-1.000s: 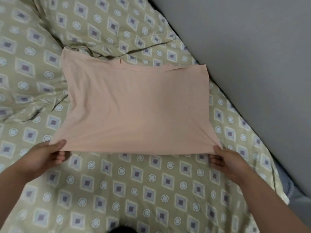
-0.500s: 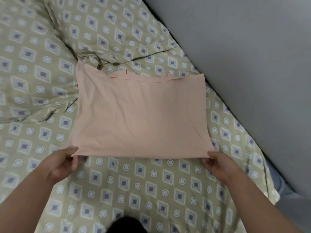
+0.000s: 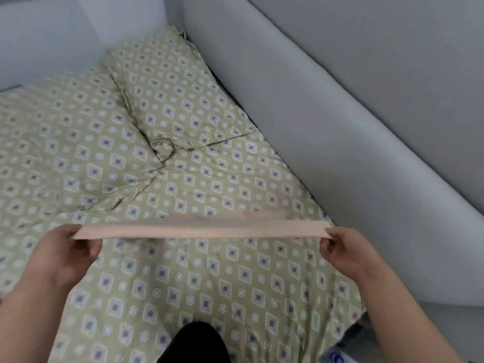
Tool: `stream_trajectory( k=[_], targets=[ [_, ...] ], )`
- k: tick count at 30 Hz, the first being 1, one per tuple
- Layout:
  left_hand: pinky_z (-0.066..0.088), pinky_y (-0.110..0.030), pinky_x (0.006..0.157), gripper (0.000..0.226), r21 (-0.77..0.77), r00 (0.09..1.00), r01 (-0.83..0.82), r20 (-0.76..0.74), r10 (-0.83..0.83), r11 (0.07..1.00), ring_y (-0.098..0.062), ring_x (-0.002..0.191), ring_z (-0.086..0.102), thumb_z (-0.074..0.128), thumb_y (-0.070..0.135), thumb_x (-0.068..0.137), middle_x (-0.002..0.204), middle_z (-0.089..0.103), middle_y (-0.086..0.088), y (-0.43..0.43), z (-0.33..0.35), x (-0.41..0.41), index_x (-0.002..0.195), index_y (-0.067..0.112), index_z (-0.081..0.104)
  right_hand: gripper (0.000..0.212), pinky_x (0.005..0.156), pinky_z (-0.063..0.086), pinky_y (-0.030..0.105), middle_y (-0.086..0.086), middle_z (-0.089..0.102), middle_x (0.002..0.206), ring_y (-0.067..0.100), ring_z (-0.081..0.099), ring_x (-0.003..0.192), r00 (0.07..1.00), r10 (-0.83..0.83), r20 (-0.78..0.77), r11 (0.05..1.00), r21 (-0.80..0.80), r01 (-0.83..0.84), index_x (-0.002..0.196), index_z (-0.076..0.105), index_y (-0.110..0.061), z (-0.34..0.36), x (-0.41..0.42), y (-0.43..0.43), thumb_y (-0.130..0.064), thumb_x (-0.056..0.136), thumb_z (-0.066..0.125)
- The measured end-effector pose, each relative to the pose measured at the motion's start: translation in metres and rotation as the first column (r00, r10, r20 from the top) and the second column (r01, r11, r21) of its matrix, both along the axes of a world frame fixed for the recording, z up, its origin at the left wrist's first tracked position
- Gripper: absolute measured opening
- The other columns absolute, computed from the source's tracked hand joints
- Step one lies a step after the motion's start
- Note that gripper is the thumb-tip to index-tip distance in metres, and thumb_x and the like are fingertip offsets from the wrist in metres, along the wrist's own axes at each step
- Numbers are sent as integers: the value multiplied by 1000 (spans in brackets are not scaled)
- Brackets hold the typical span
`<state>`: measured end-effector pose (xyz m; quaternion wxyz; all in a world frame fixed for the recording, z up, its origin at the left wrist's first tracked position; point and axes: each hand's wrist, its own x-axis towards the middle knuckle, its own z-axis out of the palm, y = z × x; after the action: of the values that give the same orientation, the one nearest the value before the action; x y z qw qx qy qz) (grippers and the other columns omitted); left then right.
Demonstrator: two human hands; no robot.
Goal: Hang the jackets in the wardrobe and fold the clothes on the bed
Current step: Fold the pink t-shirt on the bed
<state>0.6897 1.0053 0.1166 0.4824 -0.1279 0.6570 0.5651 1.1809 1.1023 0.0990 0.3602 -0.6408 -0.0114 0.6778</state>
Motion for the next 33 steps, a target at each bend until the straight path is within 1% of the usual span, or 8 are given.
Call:
stream_trajectory(
  k=[3,5,9,13,18,22,29,33],
  targets=[
    [52,-12,52,14,48,978,-10,-209,20,999,-3,66,56,43,14,98,82,54,6,-7,30,13,88,18,51,28,38,42,17,9,45,69,11,41,36,997,39,68,995,86,-45,106,55,-14,32,6,-11,7,95,40],
    [50,-15,47,18,154,957,-53,-275,94,987,-3,57,55,43,9,96,70,55,8,-9,47,18,108,14,55,30,36,41,16,8,46,63,11,40,33,999,13,30,992,126,-16,102,58,-12,54,12,-16,8,91,37],
    [48,-16,44,19,180,986,-106,-105,126,978,-5,39,53,43,9,100,52,53,3,-12,62,22,85,15,52,18,40,50,19,6,60,57,11,56,41,990,-60,-130,986,148,79,83,61,-3,77,26,-25,6,75,48],
    [58,-34,83,16,137,996,-84,46,79,987,-23,84,69,41,6,99,95,64,-15,6,33,24,96,-1,54,30,62,61,32,16,75,90,24,74,71,981,-10,-191,992,119,34,92,71,0,54,18,-14,-4,73,49],
    [49,-36,97,23,85,981,-97,178,80,992,-20,102,57,34,14,103,95,59,-11,58,-50,16,92,4,52,31,85,50,37,7,70,110,24,64,92,992,105,-75,994,45,-102,110,60,-10,-25,-17,30,-2,88,41],
    [47,-41,102,26,3,981,-17,192,16,1000,-20,96,55,37,20,103,90,56,-12,102,-118,3,90,5,53,26,77,48,35,5,65,106,20,56,88,973,218,72,976,-41,-215,109,61,-11,-96,-44,70,-6,95,40],
    [54,-38,78,24,-75,984,134,127,-124,988,-32,114,53,38,23,101,97,56,-15,168,-192,-23,81,11,45,18,72,46,29,1,65,92,16,51,76,959,222,177,975,-40,-218,86,60,-12,-167,-65,133,-10,95,45],
    [54,-31,59,18,-3,982,187,-7,-187,982,-20,76,53,34,14,101,80,47,-4,175,-214,-16,102,6,50,17,67,48,27,1,53,86,13,50,71,943,230,241,972,-19,-233,103,59,-16,-189,-77,142,-6,93,49]
  ],
)
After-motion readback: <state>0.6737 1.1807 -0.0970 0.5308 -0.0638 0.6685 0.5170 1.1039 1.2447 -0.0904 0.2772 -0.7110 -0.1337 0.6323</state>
